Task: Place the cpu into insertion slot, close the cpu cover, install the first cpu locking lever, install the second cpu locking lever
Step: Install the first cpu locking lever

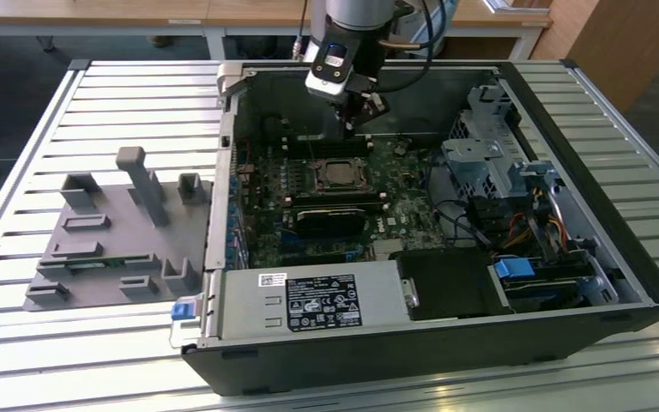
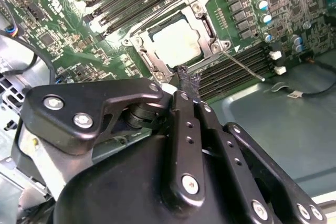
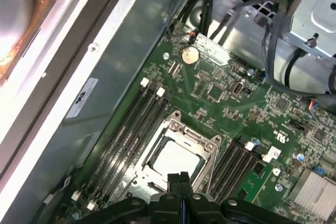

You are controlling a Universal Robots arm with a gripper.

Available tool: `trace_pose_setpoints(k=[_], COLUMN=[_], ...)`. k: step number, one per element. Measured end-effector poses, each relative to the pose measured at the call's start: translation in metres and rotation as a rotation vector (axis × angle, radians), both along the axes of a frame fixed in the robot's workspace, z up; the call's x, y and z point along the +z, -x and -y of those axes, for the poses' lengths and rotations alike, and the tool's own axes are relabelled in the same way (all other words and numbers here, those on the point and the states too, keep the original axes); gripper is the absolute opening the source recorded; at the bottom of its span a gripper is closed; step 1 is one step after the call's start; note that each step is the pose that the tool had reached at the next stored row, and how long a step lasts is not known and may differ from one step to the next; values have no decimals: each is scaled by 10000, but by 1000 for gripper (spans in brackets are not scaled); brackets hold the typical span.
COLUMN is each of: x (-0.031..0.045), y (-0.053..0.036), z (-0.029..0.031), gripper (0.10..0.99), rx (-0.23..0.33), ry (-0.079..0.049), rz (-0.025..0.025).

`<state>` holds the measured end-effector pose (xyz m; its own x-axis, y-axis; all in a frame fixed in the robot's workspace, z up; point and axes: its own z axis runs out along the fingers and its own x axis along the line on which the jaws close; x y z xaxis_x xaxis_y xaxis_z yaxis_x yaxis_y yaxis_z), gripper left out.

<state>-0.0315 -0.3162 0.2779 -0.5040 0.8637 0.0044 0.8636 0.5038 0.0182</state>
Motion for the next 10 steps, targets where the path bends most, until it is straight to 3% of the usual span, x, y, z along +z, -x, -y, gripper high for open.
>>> trace_pose_setpoints(k=[10], x=[-7], y=[6], z=[0], gripper=[106], rx=[455], ry=[4], rz=[-2])
